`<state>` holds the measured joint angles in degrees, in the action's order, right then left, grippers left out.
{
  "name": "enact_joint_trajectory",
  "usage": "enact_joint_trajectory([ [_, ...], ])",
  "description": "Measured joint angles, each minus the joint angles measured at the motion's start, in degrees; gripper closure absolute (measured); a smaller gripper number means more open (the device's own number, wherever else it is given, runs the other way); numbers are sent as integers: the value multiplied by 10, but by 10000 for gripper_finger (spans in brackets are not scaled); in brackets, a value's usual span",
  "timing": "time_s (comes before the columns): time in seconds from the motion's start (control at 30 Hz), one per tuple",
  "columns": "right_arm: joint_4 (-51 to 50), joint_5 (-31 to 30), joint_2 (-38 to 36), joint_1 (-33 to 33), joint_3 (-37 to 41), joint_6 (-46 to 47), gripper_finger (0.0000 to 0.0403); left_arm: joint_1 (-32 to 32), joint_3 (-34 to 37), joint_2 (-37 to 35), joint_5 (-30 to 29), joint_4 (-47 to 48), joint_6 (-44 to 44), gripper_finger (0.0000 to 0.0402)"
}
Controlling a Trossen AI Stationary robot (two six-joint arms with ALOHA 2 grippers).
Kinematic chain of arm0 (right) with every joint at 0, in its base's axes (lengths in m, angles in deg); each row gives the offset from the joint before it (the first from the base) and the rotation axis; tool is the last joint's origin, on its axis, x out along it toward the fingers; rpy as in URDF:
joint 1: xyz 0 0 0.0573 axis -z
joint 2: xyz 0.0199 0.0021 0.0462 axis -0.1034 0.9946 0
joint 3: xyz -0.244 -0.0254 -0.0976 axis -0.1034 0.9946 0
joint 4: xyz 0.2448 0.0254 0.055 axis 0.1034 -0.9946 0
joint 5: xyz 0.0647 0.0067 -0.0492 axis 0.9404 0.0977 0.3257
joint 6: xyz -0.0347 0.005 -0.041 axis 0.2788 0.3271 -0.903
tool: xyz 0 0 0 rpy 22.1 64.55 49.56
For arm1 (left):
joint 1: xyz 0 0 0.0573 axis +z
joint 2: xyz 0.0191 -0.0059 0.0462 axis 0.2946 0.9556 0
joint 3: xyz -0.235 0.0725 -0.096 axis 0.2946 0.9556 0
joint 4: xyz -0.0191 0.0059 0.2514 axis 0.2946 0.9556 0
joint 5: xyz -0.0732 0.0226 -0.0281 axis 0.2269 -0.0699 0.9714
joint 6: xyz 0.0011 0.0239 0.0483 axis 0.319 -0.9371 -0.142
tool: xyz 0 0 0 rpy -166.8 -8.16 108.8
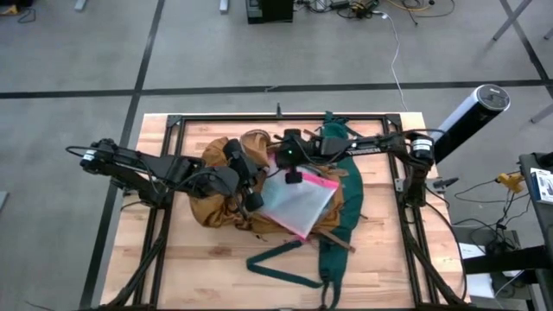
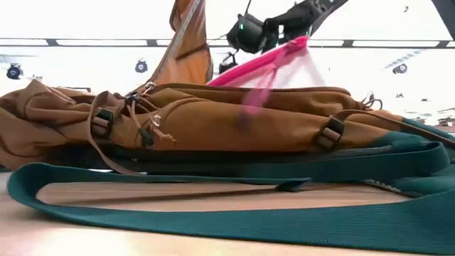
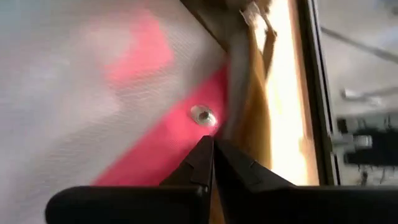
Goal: Unpack backpack
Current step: Adjust the zip bag in the brown backpack
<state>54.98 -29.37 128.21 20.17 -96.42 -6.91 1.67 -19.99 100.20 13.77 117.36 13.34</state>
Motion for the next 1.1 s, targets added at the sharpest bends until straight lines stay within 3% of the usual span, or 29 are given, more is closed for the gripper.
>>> enact_joint_trajectory([
  [0.1, 40, -3, 5, 21, 16, 42, 403, 0, 0, 0, 0, 0, 3, 402],
  [0.17, 61, 35, 10, 28, 27, 66, 403, 0, 0, 1, 0, -2, 4, 402],
  [0.47, 93, 441, 25, -9, 20, 140, 403, 11, 2, 12, 3, -27, 3, 402],
  [0.53, 108, 507, 22, -26, 15, 140, 403, 13, 1, 13, 5, -32, 1, 402],
  [0.6, 110, 508, 12, -42, 6, 136, 403, 15, 1, 18, 11, -49, -3, 402],
  [0.77, 183, 383, 3, -58, -6, 111, 403, 17, 1, 24, 57, -108, -26, 402],
  [0.87, 186, 349, 1, -57, -8, 119, 403, 17, 1, 26, 60, -113, -31, 402],
  [1.0, 96, 302, -41, -49, -9, 78, 403, 18, 1, 25, 55, -100, -7, 402],
  [1.1, -34, 276, -106, -43, -9, 44, 403, 18, 1, 25, 54, -96, -1, 402],
])
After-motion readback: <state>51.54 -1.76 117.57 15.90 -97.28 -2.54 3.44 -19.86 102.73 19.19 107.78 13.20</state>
